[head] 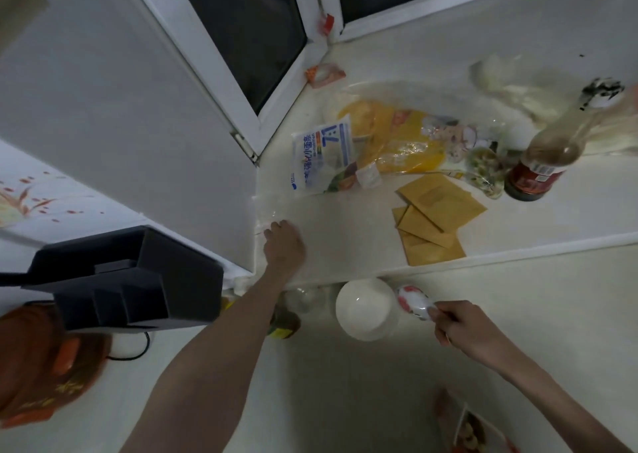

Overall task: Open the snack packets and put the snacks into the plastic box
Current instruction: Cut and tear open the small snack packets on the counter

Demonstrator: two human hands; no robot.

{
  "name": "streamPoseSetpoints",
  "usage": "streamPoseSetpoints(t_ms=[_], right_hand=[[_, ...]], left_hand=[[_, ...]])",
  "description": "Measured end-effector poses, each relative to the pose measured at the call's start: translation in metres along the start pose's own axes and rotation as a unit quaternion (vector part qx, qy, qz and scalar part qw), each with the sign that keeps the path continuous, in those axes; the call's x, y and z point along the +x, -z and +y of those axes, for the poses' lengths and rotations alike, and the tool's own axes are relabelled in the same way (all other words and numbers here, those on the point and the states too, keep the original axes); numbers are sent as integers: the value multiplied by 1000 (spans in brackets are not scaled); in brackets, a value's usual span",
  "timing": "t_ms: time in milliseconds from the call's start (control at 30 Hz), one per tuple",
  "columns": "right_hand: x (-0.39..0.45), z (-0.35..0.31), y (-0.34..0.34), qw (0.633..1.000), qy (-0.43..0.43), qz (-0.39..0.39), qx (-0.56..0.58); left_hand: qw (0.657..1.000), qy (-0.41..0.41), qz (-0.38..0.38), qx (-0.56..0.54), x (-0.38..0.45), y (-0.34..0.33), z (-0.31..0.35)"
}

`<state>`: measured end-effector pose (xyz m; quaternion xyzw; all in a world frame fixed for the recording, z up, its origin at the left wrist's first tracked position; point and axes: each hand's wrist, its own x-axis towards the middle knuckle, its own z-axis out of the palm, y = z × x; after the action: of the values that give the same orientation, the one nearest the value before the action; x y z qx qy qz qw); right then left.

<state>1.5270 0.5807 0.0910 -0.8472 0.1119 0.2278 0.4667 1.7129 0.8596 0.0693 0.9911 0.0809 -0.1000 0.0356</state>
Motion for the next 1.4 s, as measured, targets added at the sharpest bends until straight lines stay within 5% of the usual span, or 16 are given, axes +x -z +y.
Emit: streamPoseSetpoints(t_ms=[233,333,500,633,933,1300,1400], right_hand=[[-10,-11,-3,1000,-4,8,13],[-20,-20,0,999,-16,26,32],[-48,-39,4,995,-23,59,81],[-78,-65,8,990,-4,99,96],[-149,-128,4,949,85,171,249],[-208,-168,-39,931,137,217,260],[-225,-166,-51,930,141,218,260]], left_hand=[[997,-4,38,-69,-7,19,-6],[990,-31,113,-84,-28,38,6],[907,-73,179,-373,-93,72,37],[845,-190,145,-479,-158,89,55],[726,-159,-14,-669,-251,118,50],[700,-207,-29,-683,-333,142,18],[682,-184,-85,-703,-346,147,-3]])
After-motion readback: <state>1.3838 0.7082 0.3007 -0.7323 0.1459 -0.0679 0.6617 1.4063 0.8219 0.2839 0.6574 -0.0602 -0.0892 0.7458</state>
